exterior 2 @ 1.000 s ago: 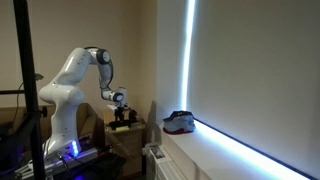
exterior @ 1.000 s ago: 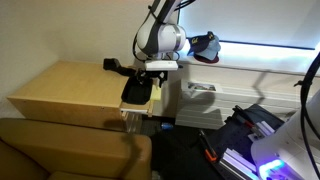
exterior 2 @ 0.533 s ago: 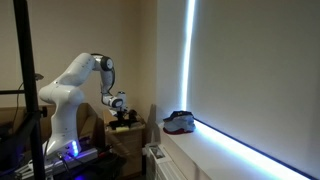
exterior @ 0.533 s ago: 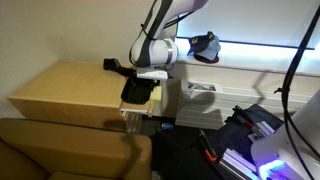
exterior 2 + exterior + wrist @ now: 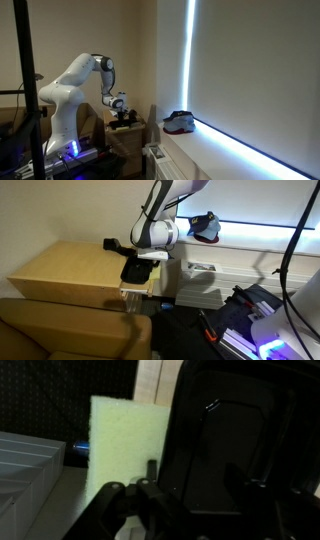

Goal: Put the black bowl on the top of the cabinet

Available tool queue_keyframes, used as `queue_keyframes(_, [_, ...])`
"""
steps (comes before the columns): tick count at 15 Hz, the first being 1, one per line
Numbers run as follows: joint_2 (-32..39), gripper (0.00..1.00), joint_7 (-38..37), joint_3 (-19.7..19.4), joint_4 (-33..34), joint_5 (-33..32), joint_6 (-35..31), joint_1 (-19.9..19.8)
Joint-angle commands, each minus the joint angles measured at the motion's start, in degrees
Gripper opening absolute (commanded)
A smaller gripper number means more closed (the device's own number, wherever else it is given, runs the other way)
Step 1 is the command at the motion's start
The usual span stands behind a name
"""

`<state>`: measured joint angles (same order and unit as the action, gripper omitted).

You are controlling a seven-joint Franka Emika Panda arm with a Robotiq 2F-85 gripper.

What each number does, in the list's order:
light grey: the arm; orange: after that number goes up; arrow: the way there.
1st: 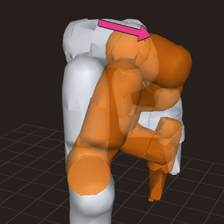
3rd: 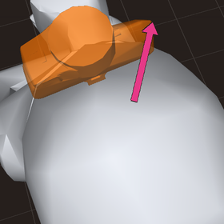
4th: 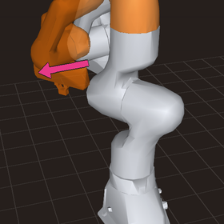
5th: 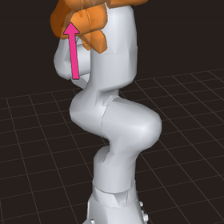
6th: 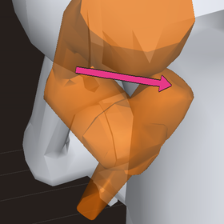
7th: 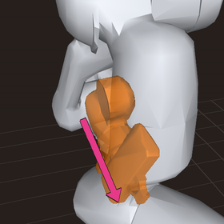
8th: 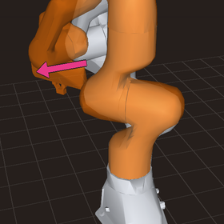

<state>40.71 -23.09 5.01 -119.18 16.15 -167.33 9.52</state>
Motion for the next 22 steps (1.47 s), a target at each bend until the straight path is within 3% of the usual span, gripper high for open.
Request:
queue_keyframes(1, [-0.78, 0.39, 0.6, -0.07, 0.2, 0.35, 0.73, 0.34])
queue_keyframes(7, [-2.92, 0.01, 1.44, 0.24, -0.5, 0.29, 2.52, -0.22])
queue_keyframes(11, [-6.08, 0.01, 3.87, 0.9, -1.05, -0.52, 6.75, -1.04])
queue_keyframes(17, [-14.86, 0.01, 4.78, -1.04, -1.77, -6.0, 14.52, 1.06])
queue_keyframes(22, [-22.22, 0.01, 7.36, 1.16, -1.24, -8.72, 16.27, 1.94])
